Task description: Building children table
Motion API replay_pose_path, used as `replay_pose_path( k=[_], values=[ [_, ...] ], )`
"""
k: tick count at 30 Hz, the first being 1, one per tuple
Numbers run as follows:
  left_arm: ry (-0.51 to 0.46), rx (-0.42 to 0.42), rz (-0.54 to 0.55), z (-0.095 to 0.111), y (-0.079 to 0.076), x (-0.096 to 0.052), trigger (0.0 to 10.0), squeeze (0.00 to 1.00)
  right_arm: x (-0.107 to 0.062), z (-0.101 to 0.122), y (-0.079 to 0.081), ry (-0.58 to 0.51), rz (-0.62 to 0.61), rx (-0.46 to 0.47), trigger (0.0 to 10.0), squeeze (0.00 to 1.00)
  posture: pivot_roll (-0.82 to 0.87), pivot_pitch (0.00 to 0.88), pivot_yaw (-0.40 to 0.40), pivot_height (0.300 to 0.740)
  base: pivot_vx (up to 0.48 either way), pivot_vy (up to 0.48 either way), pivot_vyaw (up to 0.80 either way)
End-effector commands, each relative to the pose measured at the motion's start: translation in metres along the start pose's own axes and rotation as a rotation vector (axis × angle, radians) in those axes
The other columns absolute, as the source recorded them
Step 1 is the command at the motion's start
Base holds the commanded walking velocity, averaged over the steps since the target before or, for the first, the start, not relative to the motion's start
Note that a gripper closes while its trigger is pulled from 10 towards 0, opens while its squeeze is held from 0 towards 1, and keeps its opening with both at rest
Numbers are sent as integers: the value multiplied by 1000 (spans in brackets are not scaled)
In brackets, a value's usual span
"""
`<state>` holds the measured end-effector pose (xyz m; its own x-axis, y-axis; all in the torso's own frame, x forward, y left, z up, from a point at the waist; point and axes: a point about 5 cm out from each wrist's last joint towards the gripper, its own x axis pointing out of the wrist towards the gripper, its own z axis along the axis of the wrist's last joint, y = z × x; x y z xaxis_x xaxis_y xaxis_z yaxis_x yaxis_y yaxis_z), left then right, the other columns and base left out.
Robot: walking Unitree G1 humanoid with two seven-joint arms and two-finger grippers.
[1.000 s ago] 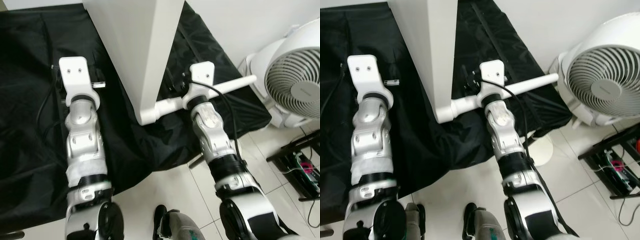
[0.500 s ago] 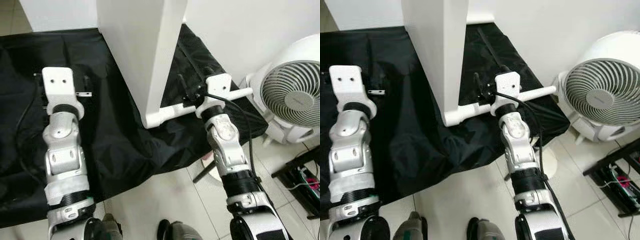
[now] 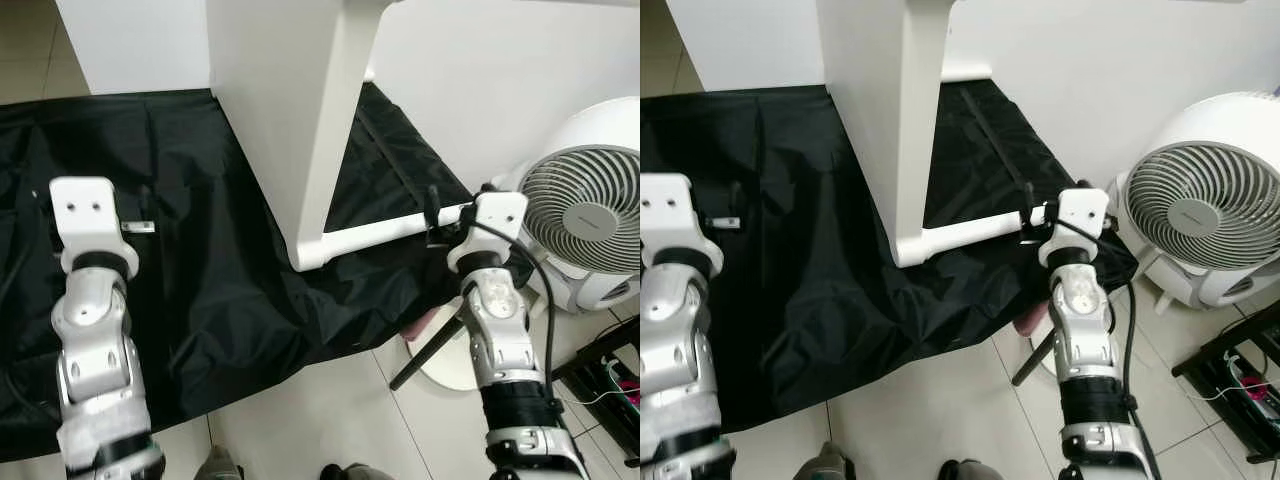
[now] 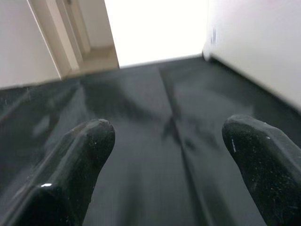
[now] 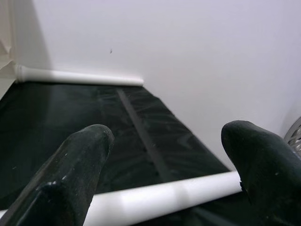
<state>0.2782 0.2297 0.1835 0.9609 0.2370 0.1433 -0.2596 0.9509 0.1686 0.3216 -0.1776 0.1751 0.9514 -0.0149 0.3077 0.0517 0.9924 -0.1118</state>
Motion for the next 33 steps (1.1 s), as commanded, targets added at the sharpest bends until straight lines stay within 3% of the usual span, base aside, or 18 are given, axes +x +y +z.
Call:
replay_pose_path(
  k=[1, 6, 11, 16, 33],
  values=[
    [-13, -8, -7, 3, -1, -1, 10000, 0, -1, 1, 0, 3, -2, -2, 10000, 0, 159, 15, -43, 740, 0, 0, 0],
    [1, 0, -31, -2, -3, -9, 10000, 0, -4, -4, 5, 19, 15, 3, 10000, 0, 166, 16, -50, 740, 0, 0, 0],
    [12, 11, -117, -10, -6, -31, 10000, 0, -13, -13, 4, 55, 48, 12, 10000, 0, 178, 12, -67, 740, 0, 0, 0],
    [-16, -38, -180, -10, -21, -45, 10000, 0, -24, -16, 13, 71, 89, 49, 10000, 0, 181, 1, -68, 740, 0, 0, 0],
    [-45, -79, -220, -3, -39, -48, 10000, 0, -33, -10, 20, 56, 149, 17, 10000, 0, 157, 17, -51, 740, 0, 0, 0]
  ],
)
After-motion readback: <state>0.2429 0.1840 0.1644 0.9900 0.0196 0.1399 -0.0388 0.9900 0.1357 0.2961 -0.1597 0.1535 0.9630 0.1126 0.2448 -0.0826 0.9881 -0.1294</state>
